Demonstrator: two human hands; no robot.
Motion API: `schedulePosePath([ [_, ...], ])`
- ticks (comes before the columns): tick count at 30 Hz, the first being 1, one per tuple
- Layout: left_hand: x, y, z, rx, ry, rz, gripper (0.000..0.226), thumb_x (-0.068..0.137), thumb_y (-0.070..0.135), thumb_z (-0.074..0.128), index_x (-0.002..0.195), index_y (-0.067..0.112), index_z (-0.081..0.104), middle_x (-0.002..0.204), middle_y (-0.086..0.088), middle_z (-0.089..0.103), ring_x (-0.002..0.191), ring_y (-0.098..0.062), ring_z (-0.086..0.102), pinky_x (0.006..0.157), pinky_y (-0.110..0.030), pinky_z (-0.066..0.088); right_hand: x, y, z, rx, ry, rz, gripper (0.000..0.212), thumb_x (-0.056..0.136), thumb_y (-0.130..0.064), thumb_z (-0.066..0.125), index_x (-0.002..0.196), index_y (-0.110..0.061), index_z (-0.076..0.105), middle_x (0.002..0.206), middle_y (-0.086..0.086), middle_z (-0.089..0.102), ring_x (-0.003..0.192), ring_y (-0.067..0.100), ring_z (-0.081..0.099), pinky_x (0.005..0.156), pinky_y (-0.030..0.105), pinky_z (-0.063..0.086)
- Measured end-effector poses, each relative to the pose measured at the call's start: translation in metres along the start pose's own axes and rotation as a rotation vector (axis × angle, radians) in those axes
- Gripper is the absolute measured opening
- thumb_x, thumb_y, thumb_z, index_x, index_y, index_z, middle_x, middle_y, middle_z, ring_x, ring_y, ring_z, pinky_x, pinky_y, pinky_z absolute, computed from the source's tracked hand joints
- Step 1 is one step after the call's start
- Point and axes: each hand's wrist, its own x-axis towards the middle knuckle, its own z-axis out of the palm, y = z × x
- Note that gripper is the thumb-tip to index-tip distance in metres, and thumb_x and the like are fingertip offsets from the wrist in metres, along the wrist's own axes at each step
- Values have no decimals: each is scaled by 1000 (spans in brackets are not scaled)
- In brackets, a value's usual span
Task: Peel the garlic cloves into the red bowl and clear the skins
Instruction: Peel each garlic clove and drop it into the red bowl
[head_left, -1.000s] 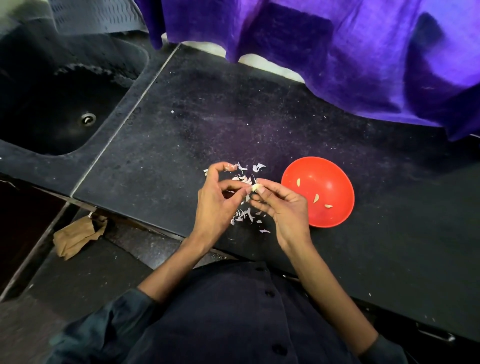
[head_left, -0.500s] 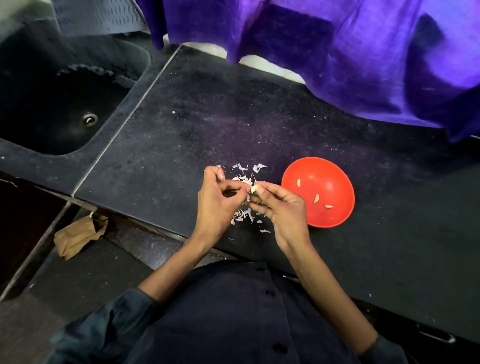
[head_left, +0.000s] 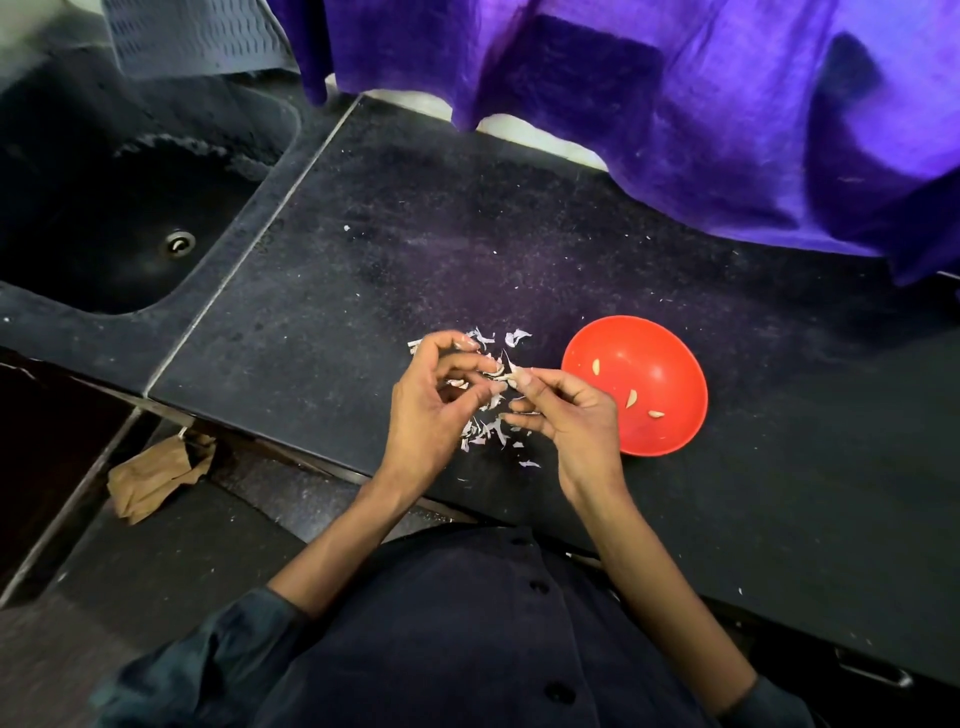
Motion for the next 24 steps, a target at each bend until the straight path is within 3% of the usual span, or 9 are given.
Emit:
schedulePosePath([
  [3,1,0,0,3,19,13,41,80,14,77,107,29,51,86,-2,72,82,-25,68,78,-59,53,0,1,0,-52,-6,-21,7,86,-7,68,90,-4,73,77,5,69,65,12,63,61,28,58],
  [9,0,4,1,92,24,67,49,80,20,79,109,38,45,84,4,72,83,-17,69,79,-53,54,0,3,-1,-174,0,-67,11,85,-10,71,90,0,74,83,9,70,66,14,65,64,35,60],
  [14,-1,5,3,150,5,97,55,77,20,80,110,39,41,85,9,71,85,-9,68,83,-34,54,0,4,-4,-215,12,-76,9,86,-10,69,88,-2,74,82,11,71,65,13,64,65,37,59],
  [16,0,4,2,142,4,100,53,79,20,80,111,38,42,84,7,71,83,-11,68,79,-34,54,1,6,-5,-224,-4,-76,11,87,-9,68,91,-1,74,88,13,72,66,14,64,66,39,59],
  [19,4,-1,0,57,18,56,47,83,7,74,108,31,42,81,0,70,73,-14,66,71,-36,55,1,6,-4,-165,-52,-49,15,89,-7,65,99,2,72,97,19,71,70,15,66,67,34,60],
  [21,6,-3,-2,-70,8,-17,44,84,-1,69,107,25,41,79,-3,68,71,-17,64,67,-37,56,0,5,-2,-86,-97,-41,16,88,-1,64,102,-1,71,96,14,72,75,16,68,68,30,59],
  [24,7,-6,-2,-272,-5,-133,40,86,-7,64,107,18,40,78,-5,67,70,-17,64,63,-33,55,1,4,0,-31,-157,-57,24,84,6,65,107,3,68,102,19,72,86,28,71,77,35,59],
])
